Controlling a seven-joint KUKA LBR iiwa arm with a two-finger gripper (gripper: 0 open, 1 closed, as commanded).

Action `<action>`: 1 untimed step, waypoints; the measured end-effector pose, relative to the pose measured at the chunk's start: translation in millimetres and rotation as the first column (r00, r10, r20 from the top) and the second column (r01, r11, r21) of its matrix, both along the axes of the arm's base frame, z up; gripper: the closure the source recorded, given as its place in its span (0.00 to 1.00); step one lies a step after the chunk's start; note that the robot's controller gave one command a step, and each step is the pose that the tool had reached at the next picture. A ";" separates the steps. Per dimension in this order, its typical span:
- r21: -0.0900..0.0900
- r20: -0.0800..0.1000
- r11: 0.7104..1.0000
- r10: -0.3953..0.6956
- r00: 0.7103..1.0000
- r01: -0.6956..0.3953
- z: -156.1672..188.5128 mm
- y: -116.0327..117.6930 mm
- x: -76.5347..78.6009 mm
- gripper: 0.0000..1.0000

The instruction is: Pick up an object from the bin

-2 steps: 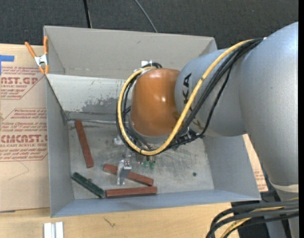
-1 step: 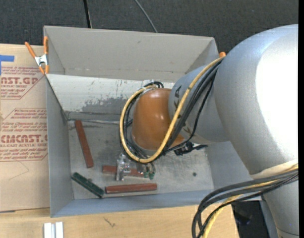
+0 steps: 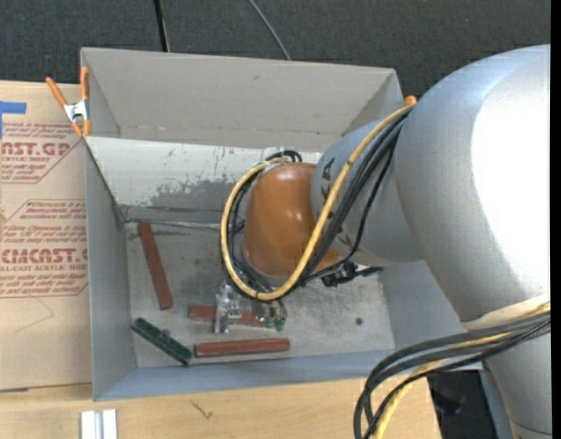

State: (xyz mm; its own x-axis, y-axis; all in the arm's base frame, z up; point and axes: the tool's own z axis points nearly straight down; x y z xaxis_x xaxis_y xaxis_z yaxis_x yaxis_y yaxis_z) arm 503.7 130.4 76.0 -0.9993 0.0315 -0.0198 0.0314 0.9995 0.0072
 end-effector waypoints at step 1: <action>-0.006 -0.022 0.999 -0.034 0.999 0.034 202.5 28.6 18.5 1.00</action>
Offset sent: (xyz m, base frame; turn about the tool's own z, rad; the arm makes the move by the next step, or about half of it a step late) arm 0.0000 0.0000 0.0000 0.0000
